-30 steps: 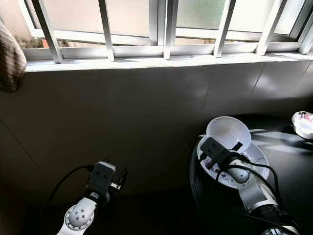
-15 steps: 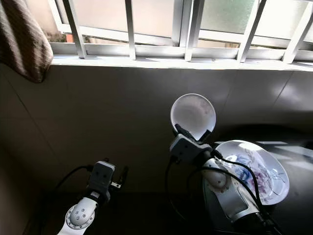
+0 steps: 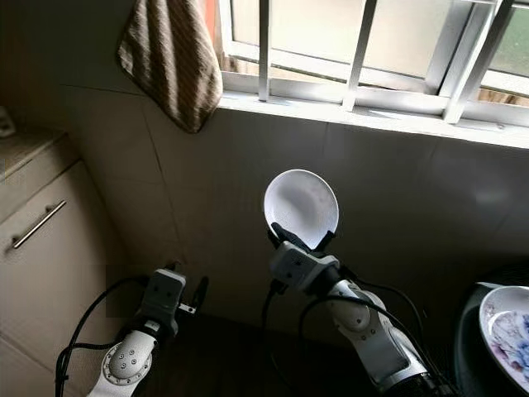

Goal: Kitchen organization

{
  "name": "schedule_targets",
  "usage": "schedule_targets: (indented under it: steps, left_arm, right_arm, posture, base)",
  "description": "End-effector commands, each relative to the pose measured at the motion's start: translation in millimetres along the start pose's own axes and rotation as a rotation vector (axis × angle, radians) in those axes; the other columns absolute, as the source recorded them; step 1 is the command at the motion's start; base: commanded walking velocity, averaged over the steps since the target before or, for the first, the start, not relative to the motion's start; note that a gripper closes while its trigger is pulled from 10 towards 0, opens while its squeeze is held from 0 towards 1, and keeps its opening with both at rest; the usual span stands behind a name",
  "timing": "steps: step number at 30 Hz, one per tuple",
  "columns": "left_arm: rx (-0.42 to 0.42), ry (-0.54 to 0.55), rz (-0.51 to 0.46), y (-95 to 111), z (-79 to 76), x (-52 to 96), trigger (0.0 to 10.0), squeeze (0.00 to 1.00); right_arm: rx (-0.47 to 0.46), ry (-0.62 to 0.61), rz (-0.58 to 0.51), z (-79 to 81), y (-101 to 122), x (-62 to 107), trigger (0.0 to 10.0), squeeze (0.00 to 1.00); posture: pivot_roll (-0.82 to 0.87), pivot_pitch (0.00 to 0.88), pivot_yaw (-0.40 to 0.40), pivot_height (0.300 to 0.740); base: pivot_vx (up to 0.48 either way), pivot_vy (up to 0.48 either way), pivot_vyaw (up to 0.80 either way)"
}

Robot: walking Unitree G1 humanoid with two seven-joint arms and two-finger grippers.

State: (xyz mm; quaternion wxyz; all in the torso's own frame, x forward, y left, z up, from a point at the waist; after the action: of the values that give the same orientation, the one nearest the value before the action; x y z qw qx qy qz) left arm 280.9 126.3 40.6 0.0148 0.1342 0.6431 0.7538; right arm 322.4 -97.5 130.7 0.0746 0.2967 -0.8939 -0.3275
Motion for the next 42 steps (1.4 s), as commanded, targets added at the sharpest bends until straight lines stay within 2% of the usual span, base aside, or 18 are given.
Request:
schedule_targets:
  steps: [1,4,8,10,11,12,13,14,17,23,27,42]
  left_arm:
    - [-0.014,0.006,-0.018,4,1.9,0.2,10.0,0.00]
    - [-0.016,0.024,-0.046,9,4.3,0.7,10.0,0.00]
    - [-0.040,0.087,-0.142,26,12.5,3.9,10.0,0.00]
    - [-0.067,0.123,-0.207,37,16.6,6.2,10.0,0.00]
    - [-0.110,0.198,-0.296,54,26.8,10.8,10.0,0.00]
    - [-0.115,0.233,-0.337,62,32.3,13.1,10.0,0.00]
    - [-0.115,0.233,-0.337,62,32.3,13.1,10.0,0.00]
    - [-0.120,0.287,-0.392,74,41.0,16.2,10.0,0.00]
    - [-0.129,0.314,-0.425,82,46.0,16.5,10.0,0.00]
    - [-0.143,0.288,-0.478,93,40.2,15.8,10.0,0.00]
    - [-0.144,0.280,-0.517,104,36.8,16.3,10.0,0.00]
    - [-0.162,0.298,-0.601,128,40.9,19.2,10.0,0.00]
  right_arm:
    - [0.030,-0.058,-0.049,-14.7,10,-3.5,0.0,0.00]
    - [0.032,-0.090,-0.053,-21.2,11,-5.1,0.0,0.00]
    - [0.046,-0.138,-0.065,-30.9,14,-6.3,0.0,0.00]
    - [0.054,-0.159,-0.071,-35.2,14,-5.8,0.0,0.00]
    - [0.070,-0.187,-0.083,-40.8,17,-5.4,0.0,0.00]
    - [0.084,-0.202,-0.094,-43.8,19,-5.2,0.0,0.00]
    - [0.084,-0.202,-0.094,-43.8,19,-5.2,0.0,0.00]
    - [0.104,-0.234,-0.116,-50.0,23,-4.9,0.0,0.00]
    - [0.116,-0.259,-0.141,-54.9,29,-6.0,0.0,0.00]
    - [0.133,-0.283,-0.177,-59.4,37,-10.4,0.0,0.00]
    - [0.153,-0.312,-0.196,-68.0,42,-15.9,0.0,0.00]
    - [0.175,-0.333,-0.243,-75.3,51,-28.8,0.0,0.00]
  posture:
    - [0.04,0.000,-0.056,0.740]
    - [0.04,0.000,-0.059,0.740]
    - [0.04,0.000,-0.061,0.740]
    - [0.04,0.000,-0.065,0.740]
    - [0.04,0.000,-0.065,0.740]
    - [0.04,0.000,-0.065,0.740]
    - [0.04,0.000,-0.065,0.740]
    - [0.04,0.000,-0.066,0.740]
    - [0.04,0.000,-0.067,0.740]
    - [0.04,0.000,-0.064,0.740]
    - [0.05,0.000,-0.062,0.740]
    - [0.07,0.000,-0.062,0.740]
  base:
    - [0.000,0.469,0.80]
    - [0.000,0.082,0.80]
    - [0.000,0.000,0.80]
    - [0.000,0.000,0.80]
    - [0.000,0.000,0.80]
    - [0.000,0.000,0.80]
    - [0.000,0.000,0.80]
    - [0.000,0.000,0.80]
    - [0.000,0.000,0.80]
    - [0.084,0.000,0.80]
    - [0.370,0.000,0.80]
    - [0.425,0.000,0.80]
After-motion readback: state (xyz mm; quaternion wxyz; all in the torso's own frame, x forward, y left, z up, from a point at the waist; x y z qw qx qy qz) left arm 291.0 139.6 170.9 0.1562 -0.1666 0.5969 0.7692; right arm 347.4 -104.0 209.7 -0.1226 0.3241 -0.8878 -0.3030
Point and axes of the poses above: a point about 5 cm out from each wrist's last joint towards the gripper, its own x axis pointing back from the gripper into the wrist, its own y axis along the axis of the wrist's last joint, z = x × y, the point moved 5 cm from there along -x, pointing out of the wrist towards the gripper, and after that the axes turned 5 degrees about x, right-handed, at the moved point
